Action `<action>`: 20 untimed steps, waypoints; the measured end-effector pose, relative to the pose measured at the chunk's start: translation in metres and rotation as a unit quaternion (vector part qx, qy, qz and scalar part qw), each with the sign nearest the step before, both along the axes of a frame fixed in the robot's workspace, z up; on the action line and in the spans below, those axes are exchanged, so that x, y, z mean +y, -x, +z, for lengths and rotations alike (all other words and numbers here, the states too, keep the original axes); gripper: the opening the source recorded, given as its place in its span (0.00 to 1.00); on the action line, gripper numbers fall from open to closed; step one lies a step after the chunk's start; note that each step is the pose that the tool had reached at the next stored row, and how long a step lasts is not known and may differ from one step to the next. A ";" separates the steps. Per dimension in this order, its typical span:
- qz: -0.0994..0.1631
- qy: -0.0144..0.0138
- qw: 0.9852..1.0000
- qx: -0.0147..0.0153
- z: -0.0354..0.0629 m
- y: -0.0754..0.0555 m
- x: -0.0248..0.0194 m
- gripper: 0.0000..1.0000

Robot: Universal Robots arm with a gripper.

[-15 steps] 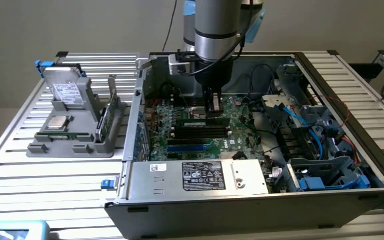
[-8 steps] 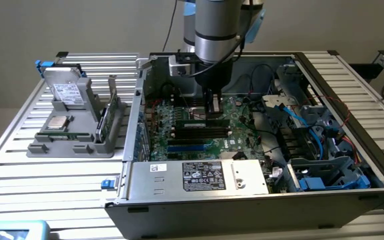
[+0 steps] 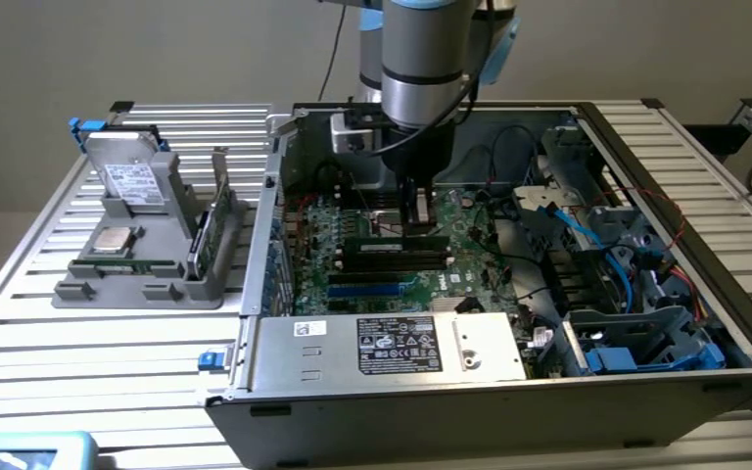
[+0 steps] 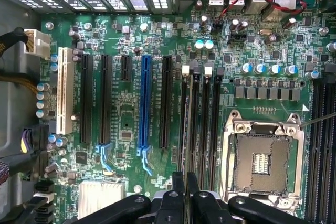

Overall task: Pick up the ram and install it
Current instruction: 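Insert the ram into the slot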

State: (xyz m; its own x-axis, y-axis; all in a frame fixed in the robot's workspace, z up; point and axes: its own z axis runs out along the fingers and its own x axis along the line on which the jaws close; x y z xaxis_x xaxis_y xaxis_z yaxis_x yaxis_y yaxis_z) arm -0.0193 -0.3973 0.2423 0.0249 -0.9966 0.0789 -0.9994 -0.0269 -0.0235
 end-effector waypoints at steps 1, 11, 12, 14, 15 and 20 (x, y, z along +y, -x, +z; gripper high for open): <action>0.000 0.000 1.000 0.000 -0.0006 0.000 0.0000 0.13; 0.000 0.000 1.000 0.000 -0.0064 0.000 0.0000 0.13; 0.000 0.000 1.000 0.000 -0.0068 0.000 0.0000 0.13; 0.000 0.000 1.000 0.000 -0.0076 0.000 0.0000 0.13; 0.000 0.000 1.000 0.000 -0.0079 0.000 -0.0001 0.13; 0.000 0.000 1.000 0.000 -0.0095 0.000 -0.0001 0.13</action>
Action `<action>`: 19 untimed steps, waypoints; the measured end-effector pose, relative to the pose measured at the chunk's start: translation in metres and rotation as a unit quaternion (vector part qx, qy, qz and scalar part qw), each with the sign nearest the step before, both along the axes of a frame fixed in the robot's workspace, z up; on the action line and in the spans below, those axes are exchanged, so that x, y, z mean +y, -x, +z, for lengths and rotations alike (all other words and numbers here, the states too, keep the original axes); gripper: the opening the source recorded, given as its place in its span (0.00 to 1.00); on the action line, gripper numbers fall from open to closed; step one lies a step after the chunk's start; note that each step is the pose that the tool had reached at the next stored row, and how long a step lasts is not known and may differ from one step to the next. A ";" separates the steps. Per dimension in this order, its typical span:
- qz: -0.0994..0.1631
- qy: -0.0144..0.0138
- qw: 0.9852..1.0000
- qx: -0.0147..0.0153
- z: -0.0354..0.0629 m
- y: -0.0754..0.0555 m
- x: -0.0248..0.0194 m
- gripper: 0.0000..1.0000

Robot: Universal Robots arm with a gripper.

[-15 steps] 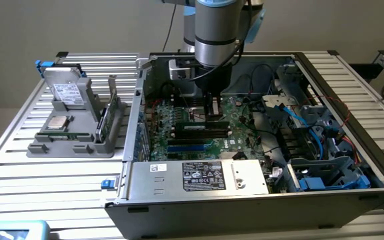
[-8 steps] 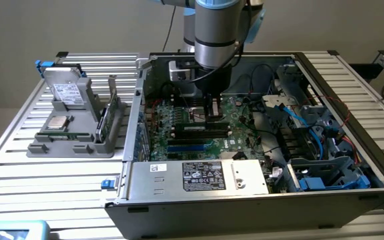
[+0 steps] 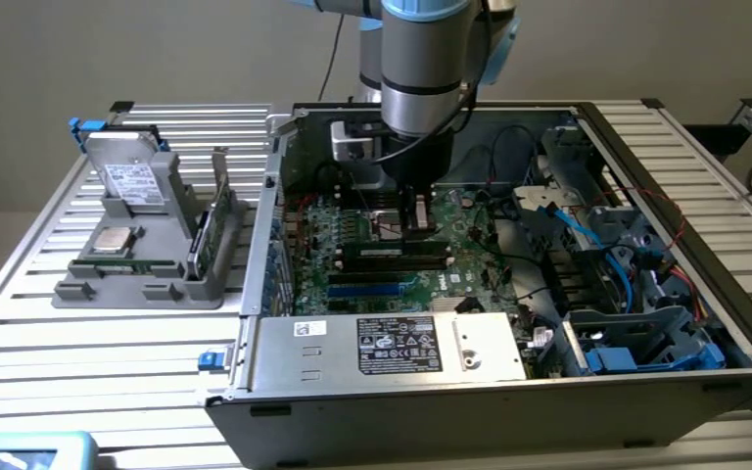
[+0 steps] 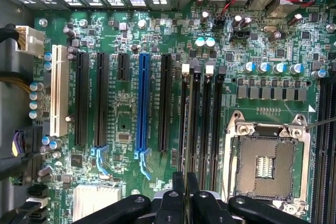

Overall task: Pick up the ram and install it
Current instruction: 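Insert the ram into the slot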

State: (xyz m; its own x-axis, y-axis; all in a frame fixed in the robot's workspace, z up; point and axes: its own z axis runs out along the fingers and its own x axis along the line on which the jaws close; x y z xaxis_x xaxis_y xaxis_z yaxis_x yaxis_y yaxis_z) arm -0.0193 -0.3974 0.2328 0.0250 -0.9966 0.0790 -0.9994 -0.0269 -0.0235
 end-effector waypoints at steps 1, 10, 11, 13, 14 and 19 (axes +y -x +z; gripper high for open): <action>0.000 0.000 1.000 0.000 0.0000 0.000 0.0000 0.13; 0.001 0.000 1.000 0.000 -0.0009 0.001 0.0002 0.13; 0.002 0.000 1.000 0.000 -0.0010 0.001 0.0003 0.13; 0.003 0.000 1.000 0.000 -0.0011 0.001 0.0003 0.13; 0.003 0.000 1.000 0.000 -0.0014 0.001 0.0003 0.13; 0.004 0.000 1.000 0.000 -0.0022 0.001 0.0004 0.13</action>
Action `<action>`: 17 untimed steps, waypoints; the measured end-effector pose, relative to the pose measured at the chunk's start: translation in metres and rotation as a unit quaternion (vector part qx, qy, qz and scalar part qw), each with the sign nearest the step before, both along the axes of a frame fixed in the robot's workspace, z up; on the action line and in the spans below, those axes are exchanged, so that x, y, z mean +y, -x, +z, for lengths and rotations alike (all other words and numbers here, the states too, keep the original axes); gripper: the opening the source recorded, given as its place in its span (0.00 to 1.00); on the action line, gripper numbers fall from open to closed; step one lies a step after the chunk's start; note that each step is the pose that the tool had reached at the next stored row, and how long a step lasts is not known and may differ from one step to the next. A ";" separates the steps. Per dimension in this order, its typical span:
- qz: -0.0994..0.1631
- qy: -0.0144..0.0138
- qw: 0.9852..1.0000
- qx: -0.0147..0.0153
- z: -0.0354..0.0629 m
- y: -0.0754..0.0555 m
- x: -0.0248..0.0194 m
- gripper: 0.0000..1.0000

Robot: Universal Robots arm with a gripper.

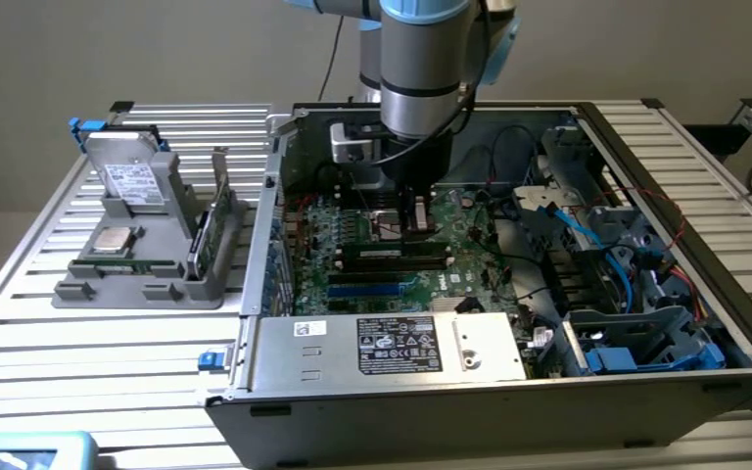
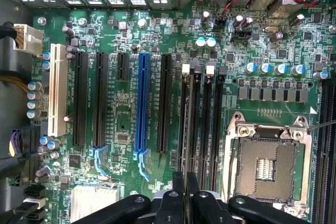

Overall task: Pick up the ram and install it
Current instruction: 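Insert the ram into the slot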

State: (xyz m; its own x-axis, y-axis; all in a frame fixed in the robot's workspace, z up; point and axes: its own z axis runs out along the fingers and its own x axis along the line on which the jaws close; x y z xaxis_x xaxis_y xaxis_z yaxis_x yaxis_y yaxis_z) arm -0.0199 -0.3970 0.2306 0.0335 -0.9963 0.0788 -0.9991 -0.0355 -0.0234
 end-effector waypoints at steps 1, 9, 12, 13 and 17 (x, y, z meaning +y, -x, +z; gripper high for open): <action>0.000 0.000 1.000 0.000 -0.0001 0.000 0.0000 0.13; 0.003 0.000 1.000 0.000 -0.0009 0.000 0.0000 0.13; 0.003 0.000 1.000 0.000 -0.0021 0.000 0.0000 0.13; 0.003 0.000 1.000 0.000 -0.0027 0.000 0.0000 0.13; 0.005 0.000 1.000 0.000 -0.0030 0.000 -0.0002 0.13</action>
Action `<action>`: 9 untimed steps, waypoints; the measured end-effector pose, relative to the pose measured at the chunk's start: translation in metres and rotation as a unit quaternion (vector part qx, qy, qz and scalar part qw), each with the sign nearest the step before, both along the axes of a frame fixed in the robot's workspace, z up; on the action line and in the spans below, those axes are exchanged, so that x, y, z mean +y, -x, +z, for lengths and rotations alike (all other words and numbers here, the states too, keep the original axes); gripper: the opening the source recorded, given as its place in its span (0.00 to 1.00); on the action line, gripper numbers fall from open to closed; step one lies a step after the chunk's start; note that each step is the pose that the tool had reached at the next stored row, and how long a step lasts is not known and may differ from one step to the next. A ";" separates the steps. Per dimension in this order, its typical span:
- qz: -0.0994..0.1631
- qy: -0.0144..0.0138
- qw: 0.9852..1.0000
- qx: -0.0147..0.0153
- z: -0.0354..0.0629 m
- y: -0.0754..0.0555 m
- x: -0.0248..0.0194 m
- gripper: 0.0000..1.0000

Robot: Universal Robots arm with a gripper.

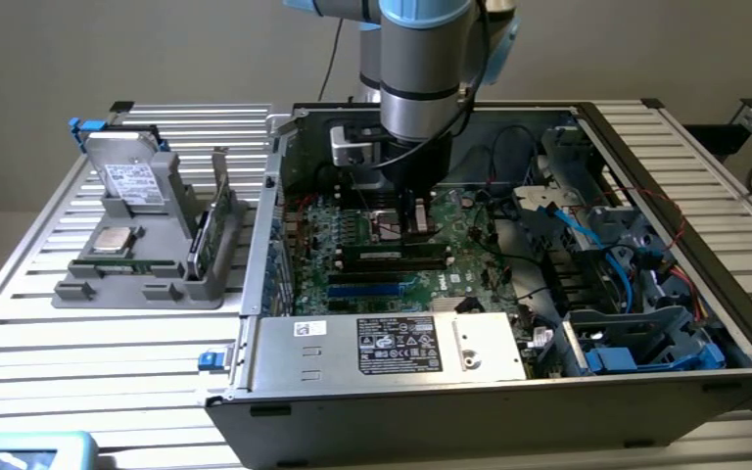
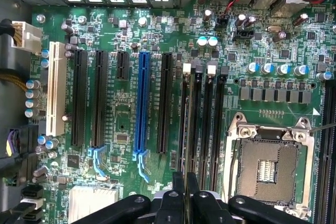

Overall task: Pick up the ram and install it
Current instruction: 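Insert the ram into the slot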

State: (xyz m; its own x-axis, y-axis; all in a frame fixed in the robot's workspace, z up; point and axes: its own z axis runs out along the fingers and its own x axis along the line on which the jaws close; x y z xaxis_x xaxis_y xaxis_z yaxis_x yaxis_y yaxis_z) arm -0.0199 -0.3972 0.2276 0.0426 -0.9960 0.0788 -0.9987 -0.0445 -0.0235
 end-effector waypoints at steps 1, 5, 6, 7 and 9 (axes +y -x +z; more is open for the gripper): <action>0.001 0.000 1.000 0.000 0.0000 0.000 -0.0002 0.13; 0.003 0.000 1.000 0.000 -0.0001 0.000 -0.0008 0.13; 0.003 0.000 1.000 0.000 -0.0004 0.000 -0.0008 0.13; 0.003 0.000 1.000 0.000 -0.0005 0.000 -0.0008 0.13; 0.003 0.000 1.000 0.000 -0.0005 0.000 -0.0008 0.13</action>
State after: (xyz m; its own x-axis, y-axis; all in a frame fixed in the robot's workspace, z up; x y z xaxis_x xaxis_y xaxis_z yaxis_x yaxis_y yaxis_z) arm -0.0199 -0.3980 0.2271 0.0481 -0.9957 0.0789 -0.9985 -0.0501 -0.0234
